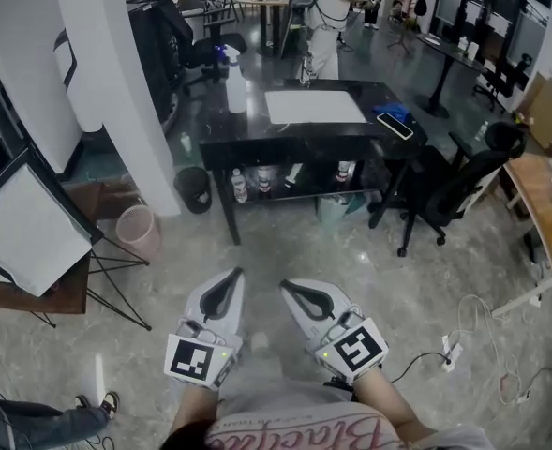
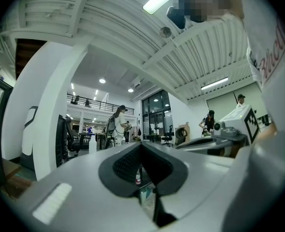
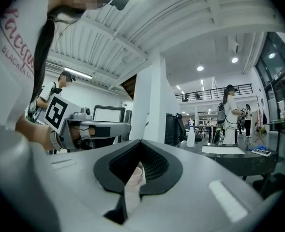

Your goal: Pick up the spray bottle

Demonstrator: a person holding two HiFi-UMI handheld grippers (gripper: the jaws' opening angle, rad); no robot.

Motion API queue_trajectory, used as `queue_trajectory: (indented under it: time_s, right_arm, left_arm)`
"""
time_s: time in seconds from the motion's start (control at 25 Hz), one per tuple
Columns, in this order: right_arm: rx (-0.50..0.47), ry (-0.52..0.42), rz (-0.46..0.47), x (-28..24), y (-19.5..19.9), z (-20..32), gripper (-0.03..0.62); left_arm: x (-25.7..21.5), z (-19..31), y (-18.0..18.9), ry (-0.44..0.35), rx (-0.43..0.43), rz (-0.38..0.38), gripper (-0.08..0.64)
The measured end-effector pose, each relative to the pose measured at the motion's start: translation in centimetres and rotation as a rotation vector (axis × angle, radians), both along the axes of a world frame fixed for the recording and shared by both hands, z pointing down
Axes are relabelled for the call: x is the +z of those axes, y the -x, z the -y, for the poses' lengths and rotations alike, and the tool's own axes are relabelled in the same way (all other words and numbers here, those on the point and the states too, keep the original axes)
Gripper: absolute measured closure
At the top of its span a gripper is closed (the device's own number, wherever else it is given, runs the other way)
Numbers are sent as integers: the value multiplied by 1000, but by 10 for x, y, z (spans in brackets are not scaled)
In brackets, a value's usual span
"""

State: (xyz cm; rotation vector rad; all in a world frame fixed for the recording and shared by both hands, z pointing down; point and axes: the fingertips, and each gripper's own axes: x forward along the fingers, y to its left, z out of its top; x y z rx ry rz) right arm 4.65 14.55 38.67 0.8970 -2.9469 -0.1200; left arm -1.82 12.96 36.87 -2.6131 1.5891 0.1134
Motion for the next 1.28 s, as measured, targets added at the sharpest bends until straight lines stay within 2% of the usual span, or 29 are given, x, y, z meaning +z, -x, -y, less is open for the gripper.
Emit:
queue_trajectory:
  time_s: [0.48, 0.84, 1.28]
  right_arm:
    - [77, 5, 14, -10, 49, 129, 591]
    - [80, 22, -4, -4, 65, 195, 591]
    - [-19, 16, 40, -11, 82, 325, 591]
  left_arm:
    - [-5, 129, 38, -6, 87, -5, 560]
    - [-3, 201, 58, -2, 84, -27, 560]
    - [-3, 329, 68, 0, 33, -2, 560]
